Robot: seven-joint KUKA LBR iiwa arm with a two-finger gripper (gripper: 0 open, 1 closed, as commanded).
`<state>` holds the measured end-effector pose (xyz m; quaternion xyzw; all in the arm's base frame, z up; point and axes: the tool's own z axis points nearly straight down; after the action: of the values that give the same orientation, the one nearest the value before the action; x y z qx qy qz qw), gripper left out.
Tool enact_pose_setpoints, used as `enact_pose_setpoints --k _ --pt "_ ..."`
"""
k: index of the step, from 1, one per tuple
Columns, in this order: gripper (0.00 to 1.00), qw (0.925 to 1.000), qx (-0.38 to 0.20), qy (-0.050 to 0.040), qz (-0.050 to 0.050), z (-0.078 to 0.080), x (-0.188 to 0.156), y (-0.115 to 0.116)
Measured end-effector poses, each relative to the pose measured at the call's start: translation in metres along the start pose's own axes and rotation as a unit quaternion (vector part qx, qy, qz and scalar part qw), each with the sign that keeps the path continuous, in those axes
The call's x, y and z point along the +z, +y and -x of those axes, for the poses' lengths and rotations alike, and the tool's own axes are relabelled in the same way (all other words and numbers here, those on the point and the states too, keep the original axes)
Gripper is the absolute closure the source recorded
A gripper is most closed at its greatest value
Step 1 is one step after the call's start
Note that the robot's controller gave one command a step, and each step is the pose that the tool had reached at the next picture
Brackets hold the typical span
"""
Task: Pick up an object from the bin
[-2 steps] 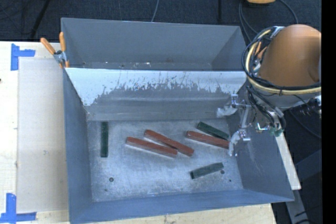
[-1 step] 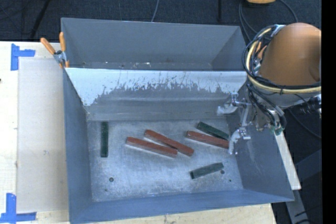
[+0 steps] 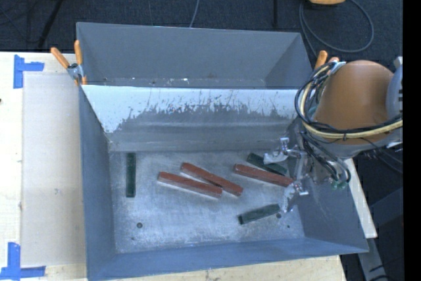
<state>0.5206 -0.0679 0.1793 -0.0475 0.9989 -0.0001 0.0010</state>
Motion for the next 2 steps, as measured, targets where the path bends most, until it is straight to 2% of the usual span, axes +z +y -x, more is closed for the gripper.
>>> enact_pose_setpoints --k 1,2 --pt "0.00 0.9960 -0.090 -0.0002 0.000 -0.026 0.081 -0.006" --pt "0.00 0.9984 -0.056 0.0015 0.002 -0.029 0.107 -0.014"
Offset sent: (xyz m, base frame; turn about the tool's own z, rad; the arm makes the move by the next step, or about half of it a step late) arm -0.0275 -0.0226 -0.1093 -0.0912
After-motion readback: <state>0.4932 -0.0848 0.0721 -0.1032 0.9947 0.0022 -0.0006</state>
